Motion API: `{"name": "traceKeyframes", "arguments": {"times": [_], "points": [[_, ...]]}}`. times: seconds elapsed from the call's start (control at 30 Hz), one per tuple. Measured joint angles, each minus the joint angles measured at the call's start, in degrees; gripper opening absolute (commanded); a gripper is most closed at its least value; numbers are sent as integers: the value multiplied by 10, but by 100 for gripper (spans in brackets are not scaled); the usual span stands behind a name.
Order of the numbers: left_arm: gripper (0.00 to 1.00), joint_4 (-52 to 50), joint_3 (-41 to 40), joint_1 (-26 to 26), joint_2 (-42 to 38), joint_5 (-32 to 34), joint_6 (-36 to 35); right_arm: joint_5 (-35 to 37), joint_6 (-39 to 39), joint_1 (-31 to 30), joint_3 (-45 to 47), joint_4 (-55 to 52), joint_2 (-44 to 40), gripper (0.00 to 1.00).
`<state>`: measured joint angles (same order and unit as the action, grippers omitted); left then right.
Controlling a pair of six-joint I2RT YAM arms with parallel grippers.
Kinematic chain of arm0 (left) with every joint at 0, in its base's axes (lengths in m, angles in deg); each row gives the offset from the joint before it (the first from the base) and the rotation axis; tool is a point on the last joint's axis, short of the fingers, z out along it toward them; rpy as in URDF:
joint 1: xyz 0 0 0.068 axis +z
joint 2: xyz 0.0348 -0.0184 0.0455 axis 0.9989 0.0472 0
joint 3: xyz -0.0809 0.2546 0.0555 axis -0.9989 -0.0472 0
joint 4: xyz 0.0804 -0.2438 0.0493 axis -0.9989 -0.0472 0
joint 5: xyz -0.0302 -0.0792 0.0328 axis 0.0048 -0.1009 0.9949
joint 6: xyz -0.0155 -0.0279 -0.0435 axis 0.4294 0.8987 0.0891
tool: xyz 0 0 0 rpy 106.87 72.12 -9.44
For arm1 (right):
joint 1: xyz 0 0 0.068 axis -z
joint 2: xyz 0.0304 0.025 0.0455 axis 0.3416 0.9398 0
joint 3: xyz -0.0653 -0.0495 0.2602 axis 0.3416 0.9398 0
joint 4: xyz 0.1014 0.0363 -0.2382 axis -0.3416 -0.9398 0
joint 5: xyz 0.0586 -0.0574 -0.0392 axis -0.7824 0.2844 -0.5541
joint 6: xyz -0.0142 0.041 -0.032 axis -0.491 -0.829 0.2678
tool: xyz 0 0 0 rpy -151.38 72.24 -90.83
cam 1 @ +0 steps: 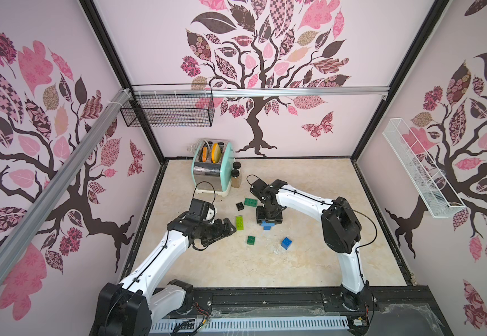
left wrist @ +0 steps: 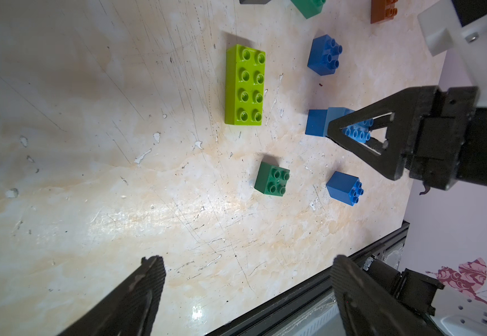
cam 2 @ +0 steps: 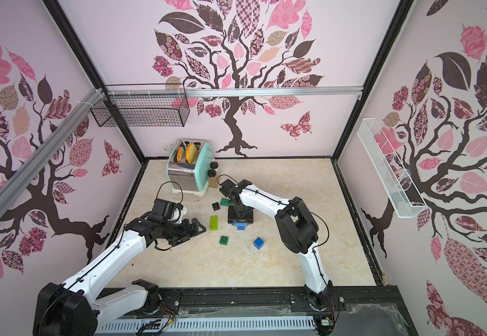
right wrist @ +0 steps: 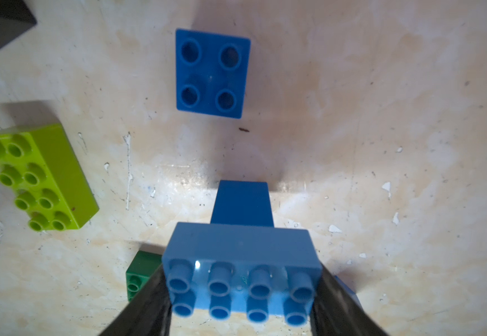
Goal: Assemble the letter f with lego
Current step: Assemble the lego brick with the lego brick.
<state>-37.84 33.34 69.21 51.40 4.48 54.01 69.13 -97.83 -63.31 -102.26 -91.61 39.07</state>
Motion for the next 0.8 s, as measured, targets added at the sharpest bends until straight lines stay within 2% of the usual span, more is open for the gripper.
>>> {"name": "traceKeyframes", "arguments": {"times": [0.8], "points": [[94,0,0,0,0,0,0,-5,-3,0,25,7,-21,68]]}}
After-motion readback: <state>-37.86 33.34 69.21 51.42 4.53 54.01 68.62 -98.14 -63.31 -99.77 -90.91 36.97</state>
